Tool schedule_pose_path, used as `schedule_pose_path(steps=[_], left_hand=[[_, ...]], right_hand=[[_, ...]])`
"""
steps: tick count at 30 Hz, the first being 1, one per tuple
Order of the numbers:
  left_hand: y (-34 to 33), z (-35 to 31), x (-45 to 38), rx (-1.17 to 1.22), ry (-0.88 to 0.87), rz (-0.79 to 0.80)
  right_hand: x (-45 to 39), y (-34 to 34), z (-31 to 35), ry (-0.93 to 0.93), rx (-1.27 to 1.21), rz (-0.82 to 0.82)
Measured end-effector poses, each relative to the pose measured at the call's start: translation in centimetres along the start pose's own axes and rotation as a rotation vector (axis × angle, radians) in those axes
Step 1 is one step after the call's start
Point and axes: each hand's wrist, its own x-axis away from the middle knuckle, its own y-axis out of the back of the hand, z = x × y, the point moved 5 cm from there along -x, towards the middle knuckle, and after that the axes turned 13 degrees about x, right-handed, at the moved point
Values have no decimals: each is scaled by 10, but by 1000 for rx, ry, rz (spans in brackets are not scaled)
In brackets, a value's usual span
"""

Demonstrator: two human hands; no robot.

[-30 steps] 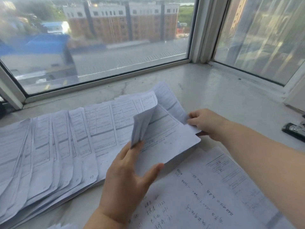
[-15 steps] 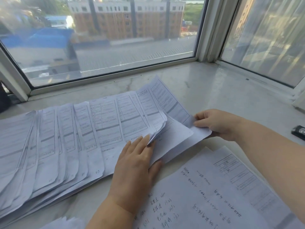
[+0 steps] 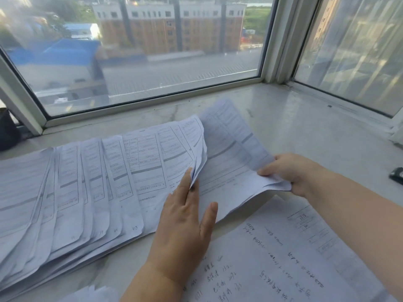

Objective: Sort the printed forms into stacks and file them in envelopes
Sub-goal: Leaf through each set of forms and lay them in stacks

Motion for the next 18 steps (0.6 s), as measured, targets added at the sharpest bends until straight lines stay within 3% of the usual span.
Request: schedule_pose_path(steps=[4,12,18], left_hand=[[-2,2,1,-35,-13,-4],[-9,5,0,-221,-21,129],[-12,7,0,-266,-28,169]], right_hand=[[3,34,-13,19,-77,-148],[-2,-44,25,152,66,34],[-13,-58,34,142,134,119]])
